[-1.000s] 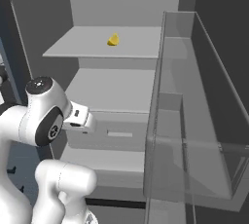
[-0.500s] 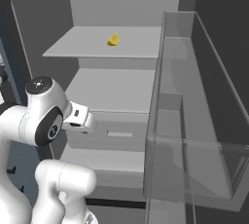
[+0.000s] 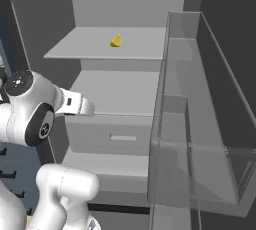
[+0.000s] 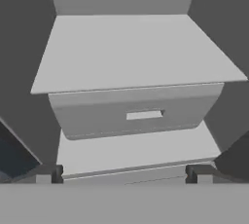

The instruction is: Place one lemon wedge and one chicken drumstick in each tupperware on the nearby counter, to pack two identical lunches.

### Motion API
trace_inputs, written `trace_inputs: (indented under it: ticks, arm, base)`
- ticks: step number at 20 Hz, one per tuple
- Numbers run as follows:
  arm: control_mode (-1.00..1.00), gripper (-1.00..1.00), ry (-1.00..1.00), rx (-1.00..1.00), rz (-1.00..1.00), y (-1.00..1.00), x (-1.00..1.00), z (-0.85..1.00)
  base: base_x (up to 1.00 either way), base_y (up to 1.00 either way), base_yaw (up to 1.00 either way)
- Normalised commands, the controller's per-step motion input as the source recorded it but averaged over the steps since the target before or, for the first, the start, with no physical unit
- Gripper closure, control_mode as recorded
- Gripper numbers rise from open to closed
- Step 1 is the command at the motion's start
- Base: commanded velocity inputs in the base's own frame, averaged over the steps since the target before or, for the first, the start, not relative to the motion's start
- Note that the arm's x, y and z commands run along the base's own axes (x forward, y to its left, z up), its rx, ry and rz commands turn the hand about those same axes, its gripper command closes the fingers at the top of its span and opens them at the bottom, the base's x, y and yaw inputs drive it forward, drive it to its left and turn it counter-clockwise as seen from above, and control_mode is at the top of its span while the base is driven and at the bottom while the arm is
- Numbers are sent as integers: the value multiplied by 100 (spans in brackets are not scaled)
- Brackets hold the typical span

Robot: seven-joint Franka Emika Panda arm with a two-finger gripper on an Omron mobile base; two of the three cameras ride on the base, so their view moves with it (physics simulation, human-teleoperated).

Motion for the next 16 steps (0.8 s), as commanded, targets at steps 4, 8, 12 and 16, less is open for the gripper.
trace_inputs:
  ticks: [4,8,12,16]
  arm:
    - [-100,-100,-38,-2,-5,4,22,89]
    - [-100,-100,-18,3,0,-8,20,84]
    - [-100,-100,-9,2,0,-11,32,64]
    - [-100,-100,-1,0,0,0,64,65]
  base:
    - [0,0,0]
    - [0,0,0]
    - [0,0,0]
    - [0,0,0]
